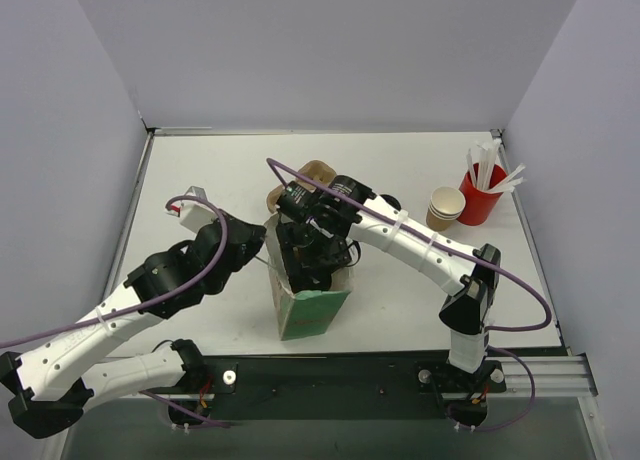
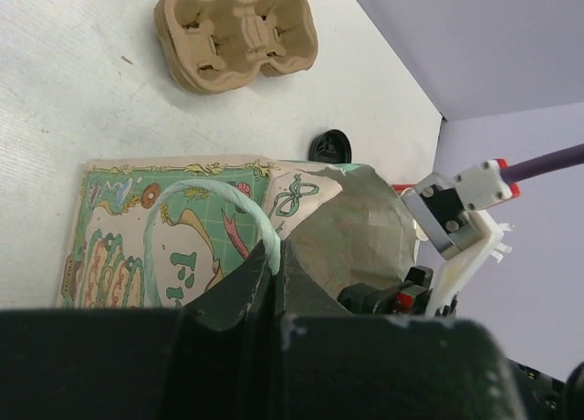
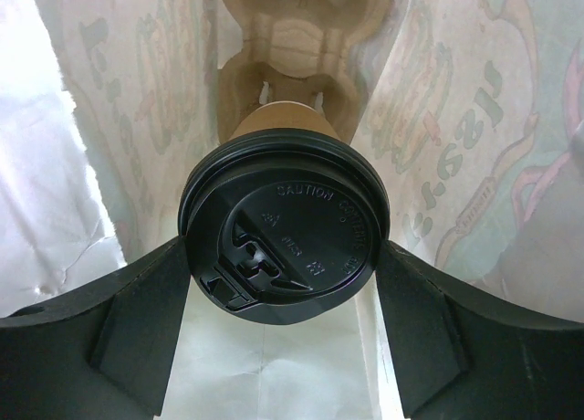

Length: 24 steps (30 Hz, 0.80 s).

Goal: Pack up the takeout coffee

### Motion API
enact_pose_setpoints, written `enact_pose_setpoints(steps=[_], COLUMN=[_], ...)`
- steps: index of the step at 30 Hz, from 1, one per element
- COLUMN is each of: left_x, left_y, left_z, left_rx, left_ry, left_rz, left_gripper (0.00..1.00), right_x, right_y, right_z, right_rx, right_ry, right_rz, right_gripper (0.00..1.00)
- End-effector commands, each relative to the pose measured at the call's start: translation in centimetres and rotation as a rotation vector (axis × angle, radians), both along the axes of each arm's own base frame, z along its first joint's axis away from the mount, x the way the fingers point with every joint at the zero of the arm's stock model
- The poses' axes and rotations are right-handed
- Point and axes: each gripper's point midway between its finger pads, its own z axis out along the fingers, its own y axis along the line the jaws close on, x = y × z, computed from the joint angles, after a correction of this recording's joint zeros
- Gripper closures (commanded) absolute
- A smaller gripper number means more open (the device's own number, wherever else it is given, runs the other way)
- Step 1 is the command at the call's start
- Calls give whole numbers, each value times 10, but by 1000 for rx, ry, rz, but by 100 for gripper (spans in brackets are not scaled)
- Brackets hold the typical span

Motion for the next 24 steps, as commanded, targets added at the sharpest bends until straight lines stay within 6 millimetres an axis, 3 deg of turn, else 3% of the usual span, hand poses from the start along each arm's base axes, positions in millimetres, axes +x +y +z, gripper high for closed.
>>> enact_pose_setpoints(steps=[1, 7, 24], left_x=[1, 0, -2], left_y=[-3, -1, 7], left_z=[26, 23, 6], left_rx=[-38, -29, -45], left_ry=[-82, -80, -53], left_rz=[-39, -38, 6], left_gripper=[91, 100, 100], right_x=[-7, -7, -14], right_y=[-8, -6, -1], right_z=[-5, -5, -26], right_rx=[-38, -34, -73], right_ry=[18, 19, 93], right_rz=[30, 49, 53], right_gripper=[80, 81, 83])
